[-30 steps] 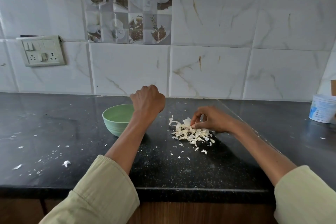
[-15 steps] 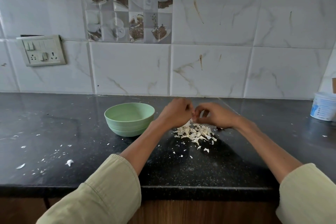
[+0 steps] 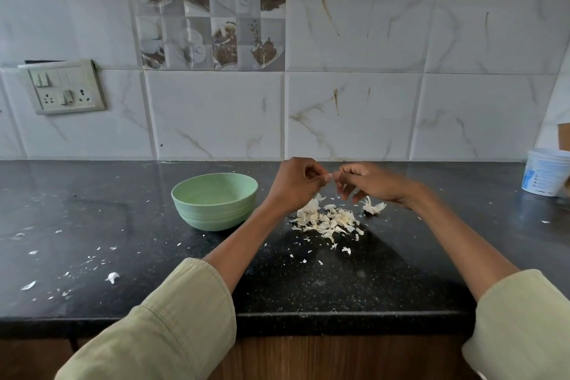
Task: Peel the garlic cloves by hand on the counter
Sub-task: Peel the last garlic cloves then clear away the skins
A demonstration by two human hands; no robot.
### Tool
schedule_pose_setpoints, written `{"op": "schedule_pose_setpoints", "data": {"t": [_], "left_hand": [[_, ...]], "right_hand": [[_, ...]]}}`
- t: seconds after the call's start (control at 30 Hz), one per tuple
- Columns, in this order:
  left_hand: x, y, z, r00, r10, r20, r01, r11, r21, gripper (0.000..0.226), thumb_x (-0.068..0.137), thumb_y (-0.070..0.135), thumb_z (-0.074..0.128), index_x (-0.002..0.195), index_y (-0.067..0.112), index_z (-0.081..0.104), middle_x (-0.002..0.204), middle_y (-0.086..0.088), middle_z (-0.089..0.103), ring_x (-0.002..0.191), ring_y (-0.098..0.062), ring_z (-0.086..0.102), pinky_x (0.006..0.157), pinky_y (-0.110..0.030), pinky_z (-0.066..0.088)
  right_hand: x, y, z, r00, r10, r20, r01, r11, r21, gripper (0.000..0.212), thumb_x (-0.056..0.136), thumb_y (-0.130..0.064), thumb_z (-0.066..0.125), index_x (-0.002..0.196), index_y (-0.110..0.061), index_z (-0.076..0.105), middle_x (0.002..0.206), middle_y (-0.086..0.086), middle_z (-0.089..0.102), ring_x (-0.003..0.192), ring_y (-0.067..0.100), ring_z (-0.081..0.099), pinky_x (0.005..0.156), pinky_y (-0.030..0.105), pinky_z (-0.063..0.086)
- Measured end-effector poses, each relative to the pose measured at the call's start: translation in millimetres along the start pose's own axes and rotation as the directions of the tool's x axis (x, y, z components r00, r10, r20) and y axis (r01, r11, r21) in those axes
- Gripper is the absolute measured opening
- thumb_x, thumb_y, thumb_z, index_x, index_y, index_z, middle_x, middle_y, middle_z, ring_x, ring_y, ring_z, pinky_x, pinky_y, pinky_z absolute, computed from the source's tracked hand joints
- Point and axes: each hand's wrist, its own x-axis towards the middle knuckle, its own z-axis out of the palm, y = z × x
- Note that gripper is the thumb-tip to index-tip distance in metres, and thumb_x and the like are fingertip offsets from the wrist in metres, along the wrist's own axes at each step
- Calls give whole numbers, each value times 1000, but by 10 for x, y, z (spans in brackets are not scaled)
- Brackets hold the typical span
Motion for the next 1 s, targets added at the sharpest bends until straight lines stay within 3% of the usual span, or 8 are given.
{"op": "schedule_pose_setpoints", "data": {"t": [0.07, 0.17, 0.33, 0.57, 0.67, 0.8, 0.9, 1.0], "left_hand": [[-17, -15, 14, 1000, 15, -2, -14, 998, 65, 8, 93, 21, 81, 87, 16, 78, 71, 7, 72, 66, -8, 67, 62, -28, 54], [-34, -21, 34, 999, 39, 14, -41, 991, 127, 8, 92, 21, 81, 86, 19, 78, 71, 10, 72, 70, -5, 68, 67, -26, 56], [-26, -13, 42, 998, 61, 5, -61, 988, 142, 7, 88, 24, 85, 84, 20, 80, 71, 11, 74, 69, -3, 69, 68, -27, 60], [-25, -11, 44, 998, 70, -5, -68, 983, 169, 7, 85, 27, 87, 84, 23, 81, 71, 11, 74, 70, -5, 70, 70, -35, 62], [-43, -24, 47, 999, 47, 27, -51, 982, 184, 11, 85, 33, 87, 84, 25, 79, 75, 13, 75, 74, -2, 69, 74, -34, 62], [-52, -8, 40, 999, 34, 26, -38, 981, 190, 12, 96, 33, 75, 88, 24, 79, 83, 11, 75, 81, -6, 69, 78, -36, 61], [-55, 30, 45, 998, 39, 41, -46, 979, 200, 33, 103, 43, 62, 81, 25, 79, 83, 10, 76, 79, -6, 69, 75, -33, 57], [-56, 48, 53, 998, 41, 50, -51, 978, 201, 34, 103, 40, 61, 78, 25, 79, 81, 9, 76, 78, -8, 69, 76, -35, 59]], "right_hand": [[-26, 7, 6, 1000, 4, 23, -2, 994, -108, 40, 105, -44, 58, 93, -7, 67, 86, 2, 76, 78, 13, 73, 73, 27, 58], [-35, 17, 7, 998, -56, -15, 52, 979, -196, 44, 95, -53, 66, 89, -10, 68, 78, 2, 76, 70, 13, 73, 68, 28, 58], [22, 27, -10, 983, -158, -94, 154, 987, -46, 33, 86, -33, 86, 106, -12, 69, 94, 6, 77, 83, 23, 77, 72, 28, 60], [-24, 2, -55, 965, -194, -175, 202, 979, 33, 22, 84, -12, 87, 102, -4, 79, 90, 10, 81, 83, 19, 78, 76, 23, 61], [-19, 85, -93, 972, -128, -196, 102, 985, -137, 19, 82, -16, 89, 98, -10, 81, 84, 1, 81, 77, 12, 78, 72, 19, 57], [19, 208, -20, 995, -27, -99, -16, 910, -414, 11, 82, -18, 91, 88, -23, 82, 77, -13, 79, 72, 3, 75, 71, 22, 52], [27, 217, 19, 994, -51, -95, 2, 886, -463, 11, 81, -21, 91, 84, -25, 81, 75, -17, 78, 71, 0, 74, 71, 23, 53], [28, 164, 38, 971, -171, -167, 62, 857, -511, 14, 82, -18, 91, 82, -25, 79, 72, -13, 75, 70, -3, 70, 69, 21, 53]]}}
